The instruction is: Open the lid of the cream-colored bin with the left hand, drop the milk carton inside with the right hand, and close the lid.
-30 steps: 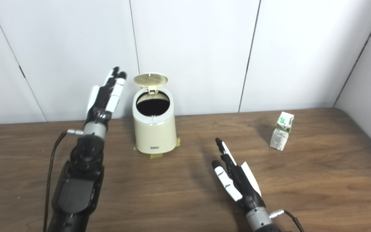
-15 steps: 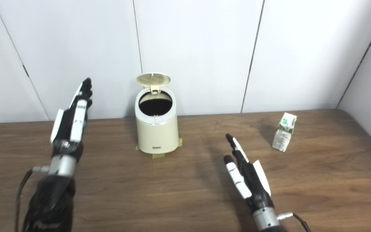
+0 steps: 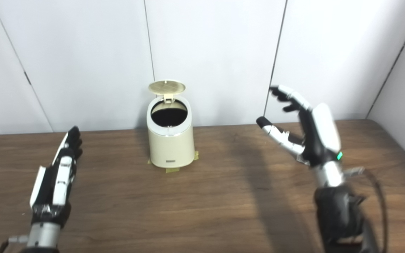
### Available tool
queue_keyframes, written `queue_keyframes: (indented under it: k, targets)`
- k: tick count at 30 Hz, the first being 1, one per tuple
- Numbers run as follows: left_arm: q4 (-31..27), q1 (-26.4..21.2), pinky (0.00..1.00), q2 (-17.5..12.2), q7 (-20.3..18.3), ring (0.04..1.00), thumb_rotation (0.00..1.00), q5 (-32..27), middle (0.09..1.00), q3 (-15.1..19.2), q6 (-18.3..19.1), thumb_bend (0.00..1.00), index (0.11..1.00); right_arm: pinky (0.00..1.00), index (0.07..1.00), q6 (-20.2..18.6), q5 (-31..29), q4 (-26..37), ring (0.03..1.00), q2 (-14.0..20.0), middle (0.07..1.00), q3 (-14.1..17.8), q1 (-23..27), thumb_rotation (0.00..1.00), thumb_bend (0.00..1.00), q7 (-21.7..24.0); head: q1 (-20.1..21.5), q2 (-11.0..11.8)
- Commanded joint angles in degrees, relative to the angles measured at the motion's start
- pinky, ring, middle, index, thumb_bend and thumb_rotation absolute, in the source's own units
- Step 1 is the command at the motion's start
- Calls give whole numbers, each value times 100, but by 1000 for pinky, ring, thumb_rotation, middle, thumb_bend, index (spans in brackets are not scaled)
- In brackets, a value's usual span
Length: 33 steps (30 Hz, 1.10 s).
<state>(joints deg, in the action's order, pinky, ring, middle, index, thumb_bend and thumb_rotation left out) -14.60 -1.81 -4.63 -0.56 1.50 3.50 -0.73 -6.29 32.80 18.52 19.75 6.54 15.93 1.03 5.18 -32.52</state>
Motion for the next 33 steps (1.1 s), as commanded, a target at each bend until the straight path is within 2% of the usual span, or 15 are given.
queue_keyframes:
  k: [1, 4, 6, 8, 9, 11, 13, 16, 23, 26, 33]
  targets:
    - [-229, -147, 1000, 2, 0, 1000, 1000, -91, 1000, 1, -290, 206, 996, 531, 799, -518, 383, 382, 684, 418, 780, -7, 457, 463, 791, 487, 38, -5]
    - [-218, -32, 1000, -1, 13, 1000, 1000, -78, 1000, 14, -270, 185, 998, 532, 822, -1248, 984, 538, 722, 995, 801, -202, 862, 487, 954, 1339, 110, -30]
    - [-212, 12, 1000, -33, -7, 1000, 1000, -73, 1000, 11, -247, 185, 999, 545, 823, -1664, 1340, 536, 744, 1345, 803, -352, 1171, 466, 992, 1902, 208, -51]
    - [-210, 25, 1000, -67, -28, 1000, 1000, -81, 1000, 16, -226, 179, 1000, 547, 818, -1927, 1596, 482, 756, 1549, 808, -454, 1420, 442, 999, 2281, 310, -64]
    - [-202, 26, 1000, -86, -34, 1000, 1000, -90, 1000, 27, -226, 178, 1000, 541, 814, -1994, 1709, 433, 761, 1637, 814, -506, 1539, 386, 1000, 2429, 375, -67]
    - [-184, 30, 1000, -123, -33, 1000, 1000, -77, 1000, 44, -243, 173, 998, 530, 809, -2050, 1850, 359, 758, 1751, 809, -563, 1709, 349, 1000, 2685, 475, -48]
    - [-126, 21, 1000, -153, -56, 1000, 1000, -147, 1000, 63, -285, 172, 998, 548, 821, -2058, 2182, 216, 777, 1858, 819, -598, 1938, 353, 1000, 3271, 710, -23]
    - [-70, 10, 1000, -217, -111, 1000, 1000, -267, 1000, 87, -335, 180, 1000, 567, 839, -2061, 2494, 55, 796, 1855, 838, -578, 2155, 346, 1000, 3830, 960, -14]
    - [-8, -63, 1000, -356, -192, 1000, 1000, -441, 1000, 184, -281, 249, 1000, 555, 851, -2060, 2656, -420, 768, 1795, 830, -568, 2313, 335, 1000, 4228, 1369, -7]
    - [45, -95, 1000, -405, -228, 1000, 1000, -477, 1000, 221, -288, 265, 1000, 580, 865, -2061, 2768, -707, 806, 1693, 873, -551, 2371, 347, 1000, 4382, 1520, -12]
    - [-89, -85, 1000, -403, -239, 1000, 1000, -570, 1000, 273, -4, 254, 1000, 624, 873, -2012, 2720, -1163, 816, 1723, 881, -671, 2237, 375, 1000, 4045, 1642, -7]
